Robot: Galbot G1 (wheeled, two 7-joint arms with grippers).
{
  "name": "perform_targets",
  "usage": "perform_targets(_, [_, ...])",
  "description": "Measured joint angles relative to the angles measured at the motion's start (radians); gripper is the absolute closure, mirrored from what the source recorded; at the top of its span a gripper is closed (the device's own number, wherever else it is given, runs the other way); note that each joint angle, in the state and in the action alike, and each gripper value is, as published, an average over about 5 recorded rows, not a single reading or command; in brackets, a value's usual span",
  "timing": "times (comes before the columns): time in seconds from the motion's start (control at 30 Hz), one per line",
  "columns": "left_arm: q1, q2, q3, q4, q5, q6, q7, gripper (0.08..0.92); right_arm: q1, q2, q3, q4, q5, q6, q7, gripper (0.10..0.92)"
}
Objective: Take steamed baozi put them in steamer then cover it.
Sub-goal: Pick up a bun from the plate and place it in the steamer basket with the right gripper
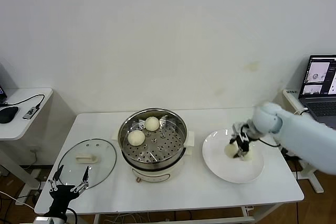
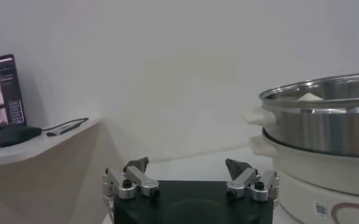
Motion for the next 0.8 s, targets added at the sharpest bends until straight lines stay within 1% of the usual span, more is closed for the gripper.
perform_targets(0.4, [-0.008, -0.001, -0.001, -0.007, -0.003, 0.004, 0.0, 0.177, 0.277, 0.188, -0.131, -0.017, 0.118, 0.0, 0.007, 0.431])
perform_targets(0.6, [-0.012, -0.009, -0.004, -0.009, -0.004, 0.005, -0.001, 0.177, 0.325, 0.309, -0.182, -0.026, 0.164, 0.047, 0.018, 0.43])
perform_targets(0.8, [-0.015, -0.012, -0.004, -0.005, -0.003, 0.005, -0.003, 0.177, 0.337, 0.422, -0.233, -0.035, 0.202, 0.128, 0.043, 0.423])
